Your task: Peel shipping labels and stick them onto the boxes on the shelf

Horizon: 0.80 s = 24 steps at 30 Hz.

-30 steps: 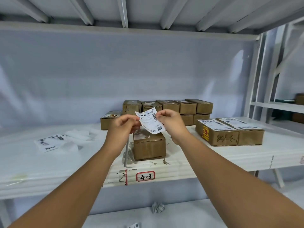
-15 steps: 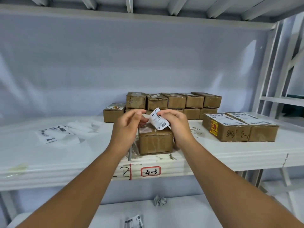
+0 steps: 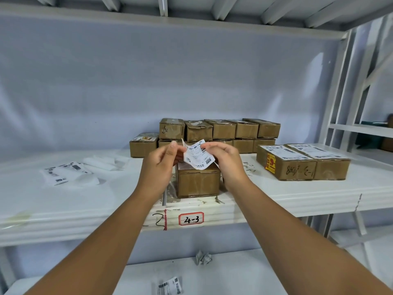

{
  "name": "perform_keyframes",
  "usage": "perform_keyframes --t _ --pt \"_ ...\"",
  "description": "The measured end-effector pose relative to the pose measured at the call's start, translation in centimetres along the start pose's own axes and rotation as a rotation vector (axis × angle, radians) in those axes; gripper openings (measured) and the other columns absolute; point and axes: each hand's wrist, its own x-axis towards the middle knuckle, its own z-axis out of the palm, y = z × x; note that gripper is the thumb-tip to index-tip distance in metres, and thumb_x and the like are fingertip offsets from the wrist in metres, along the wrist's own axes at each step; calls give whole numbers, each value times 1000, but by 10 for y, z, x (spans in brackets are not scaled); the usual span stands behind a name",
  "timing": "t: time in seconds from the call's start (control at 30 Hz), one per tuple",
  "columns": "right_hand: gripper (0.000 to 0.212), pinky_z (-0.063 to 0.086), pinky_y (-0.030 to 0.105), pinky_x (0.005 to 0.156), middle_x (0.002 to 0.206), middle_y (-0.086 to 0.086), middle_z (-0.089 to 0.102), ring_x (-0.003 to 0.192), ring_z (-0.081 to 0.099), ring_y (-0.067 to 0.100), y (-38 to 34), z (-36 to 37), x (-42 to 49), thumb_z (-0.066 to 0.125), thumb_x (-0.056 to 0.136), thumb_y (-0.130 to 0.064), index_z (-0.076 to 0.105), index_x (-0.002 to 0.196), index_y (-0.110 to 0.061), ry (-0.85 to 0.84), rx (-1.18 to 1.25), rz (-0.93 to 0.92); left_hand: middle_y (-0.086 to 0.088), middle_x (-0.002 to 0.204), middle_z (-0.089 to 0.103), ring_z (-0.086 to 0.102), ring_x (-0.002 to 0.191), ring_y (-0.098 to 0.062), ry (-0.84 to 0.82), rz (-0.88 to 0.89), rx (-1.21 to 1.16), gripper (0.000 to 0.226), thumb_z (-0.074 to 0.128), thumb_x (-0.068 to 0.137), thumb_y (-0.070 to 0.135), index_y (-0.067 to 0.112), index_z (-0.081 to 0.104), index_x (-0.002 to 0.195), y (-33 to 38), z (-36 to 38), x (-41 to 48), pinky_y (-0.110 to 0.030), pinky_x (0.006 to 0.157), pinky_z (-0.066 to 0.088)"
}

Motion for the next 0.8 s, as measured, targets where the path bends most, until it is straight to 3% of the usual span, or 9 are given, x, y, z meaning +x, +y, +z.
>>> perform_keyframes --t 0.17,0.3,0.43,0.7,0.8 --pt "17 52 23 70 93 6 71 84 66 16 -2 -1 -1 56 88 -3 72 85 -8 20 19 41 4 90 71 67 91 -14 60 -49 70 27 47 95 34 27 68 80 0 -2 1 -32 81 56" --pt "16 52 18 59 90 6 71 77 67 13 -5 -1 -3 56 88 -2 71 93 -4 30 73 77 2 95 71 67 91 -12 95 -45 111 22 50 96 24 26 68 84 1 -1 0 -28 78 56" --pt "14 52 22 58 90 12 73 80 69 19 -7 -3 -2 59 87 -5 72 92 -4 49 218 153 0 98 71 67 92 -14 101 -50 116 24 49 96 17 25 69 84 1 -2 0 -27 76 56" --pt "14 51 17 54 86 3 71 66 68 6 -9 -1 -9 58 88 -1 71 89 -7 -5 102 102 -4 107 69 65 97 -18 122 -50 185 28 49 95 16 27 66 76 8 0 -3 -39 75 59" --pt "15 50 17 53 90 5 70 66 68 7 -10 -2 -10 58 88 -1 71 90 -8 -11 103 115 -1 107 69 65 97 -17 122 -43 208 22 52 94 17 25 67 81 8 1 -4 -31 73 59"
